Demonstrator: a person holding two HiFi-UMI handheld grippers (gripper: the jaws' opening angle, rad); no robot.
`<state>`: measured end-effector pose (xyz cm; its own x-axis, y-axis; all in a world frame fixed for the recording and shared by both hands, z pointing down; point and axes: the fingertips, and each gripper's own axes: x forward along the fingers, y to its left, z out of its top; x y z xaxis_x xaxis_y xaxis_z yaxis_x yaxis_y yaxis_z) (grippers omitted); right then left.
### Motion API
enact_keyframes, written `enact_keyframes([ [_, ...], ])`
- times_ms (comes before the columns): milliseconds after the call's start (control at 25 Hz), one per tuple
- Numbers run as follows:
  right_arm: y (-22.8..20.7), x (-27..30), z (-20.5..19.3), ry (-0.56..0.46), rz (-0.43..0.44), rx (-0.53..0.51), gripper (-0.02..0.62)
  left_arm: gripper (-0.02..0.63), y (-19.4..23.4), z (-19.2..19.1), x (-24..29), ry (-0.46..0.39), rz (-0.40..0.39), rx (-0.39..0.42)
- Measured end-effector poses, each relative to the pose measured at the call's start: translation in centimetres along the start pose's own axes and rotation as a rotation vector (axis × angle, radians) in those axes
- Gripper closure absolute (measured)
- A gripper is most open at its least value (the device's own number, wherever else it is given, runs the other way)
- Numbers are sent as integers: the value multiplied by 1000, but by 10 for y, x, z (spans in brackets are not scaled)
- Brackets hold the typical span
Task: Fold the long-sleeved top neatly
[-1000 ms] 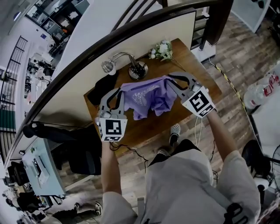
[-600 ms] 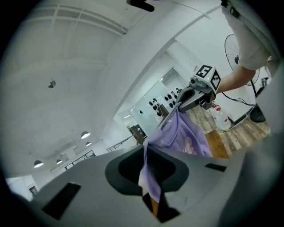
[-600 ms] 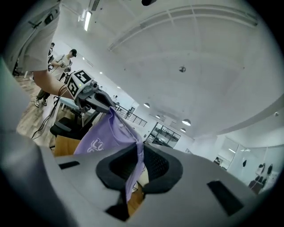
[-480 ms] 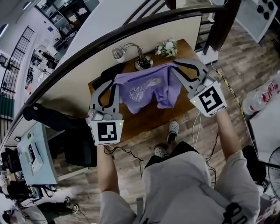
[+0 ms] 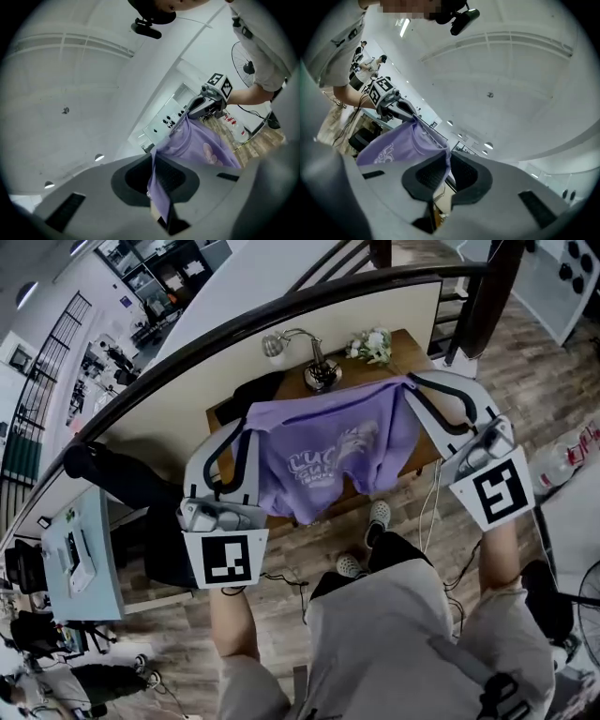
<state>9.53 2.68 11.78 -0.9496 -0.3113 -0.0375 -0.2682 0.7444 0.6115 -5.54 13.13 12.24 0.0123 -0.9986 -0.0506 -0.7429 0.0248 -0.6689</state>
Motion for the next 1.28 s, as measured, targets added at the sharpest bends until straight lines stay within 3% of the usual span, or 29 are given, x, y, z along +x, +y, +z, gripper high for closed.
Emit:
enact_keyframes([
  [120,1,2,-6,43,-45,-70,555,568,-7,-7,-1,10,0,-16],
  [200,6,13,-23,76,-38,-49,555,568,-14,-26,3,42,-11,-46],
  [360,16,51,-77,144,49,-5,555,568,-34,-73,24,122,-66,-84],
  [520,27,102,-142,191,120,-38,557,568,-51,-145,62,225,-103,-108],
  [720,47,155,-218,274,202,-21,558,568,-62,-221,111,318,-131,-196],
  [1280,61,279,-367,396,404,82,557,568,-77,-381,214,517,-162,-368],
])
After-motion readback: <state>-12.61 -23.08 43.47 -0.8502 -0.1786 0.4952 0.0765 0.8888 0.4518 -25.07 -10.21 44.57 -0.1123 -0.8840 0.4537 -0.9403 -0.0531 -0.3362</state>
